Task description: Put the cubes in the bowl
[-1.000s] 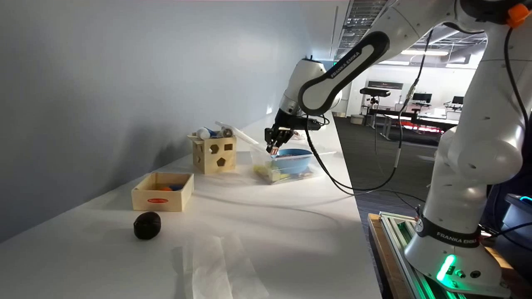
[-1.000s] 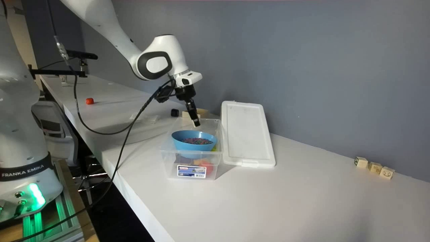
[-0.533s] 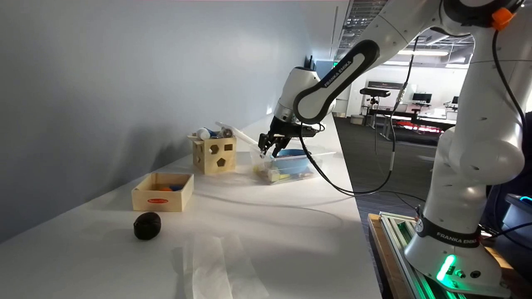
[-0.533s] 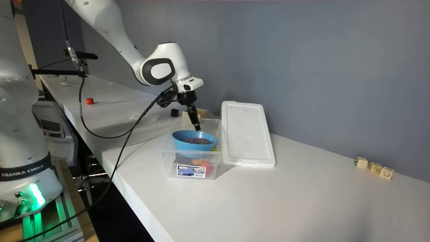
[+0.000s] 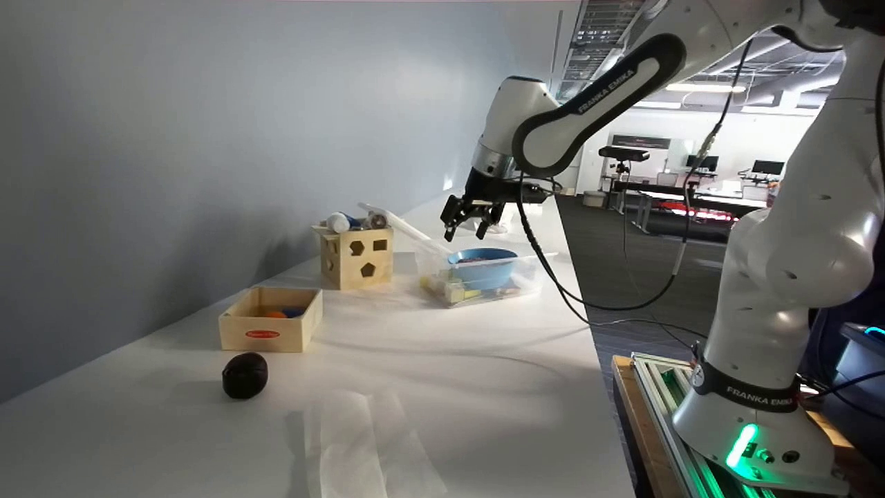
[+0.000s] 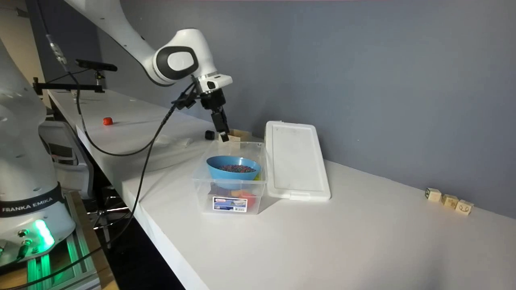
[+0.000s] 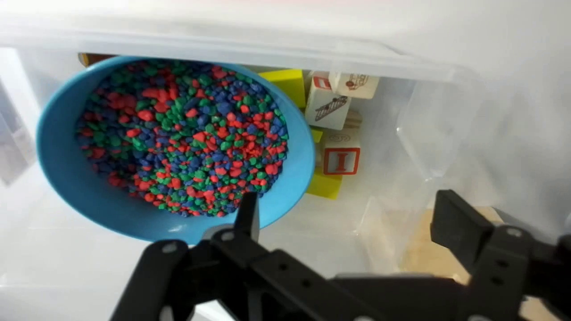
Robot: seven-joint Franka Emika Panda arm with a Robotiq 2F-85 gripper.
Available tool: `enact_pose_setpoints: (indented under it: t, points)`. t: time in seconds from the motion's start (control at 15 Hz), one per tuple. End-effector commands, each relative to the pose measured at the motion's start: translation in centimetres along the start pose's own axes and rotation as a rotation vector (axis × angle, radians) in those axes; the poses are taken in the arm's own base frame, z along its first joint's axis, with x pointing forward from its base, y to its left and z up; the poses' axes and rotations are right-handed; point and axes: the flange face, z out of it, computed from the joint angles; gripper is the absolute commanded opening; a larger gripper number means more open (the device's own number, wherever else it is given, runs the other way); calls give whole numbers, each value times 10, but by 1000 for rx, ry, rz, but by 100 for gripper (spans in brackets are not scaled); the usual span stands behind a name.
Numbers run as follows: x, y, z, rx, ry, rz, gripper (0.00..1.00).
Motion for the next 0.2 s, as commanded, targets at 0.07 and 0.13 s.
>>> enact_pose_setpoints:
  t: [0.07,0.13]
  points:
    - [-43,3,-59,38,16,-128,100]
    - [-21,1,-40,15,21,-60,100]
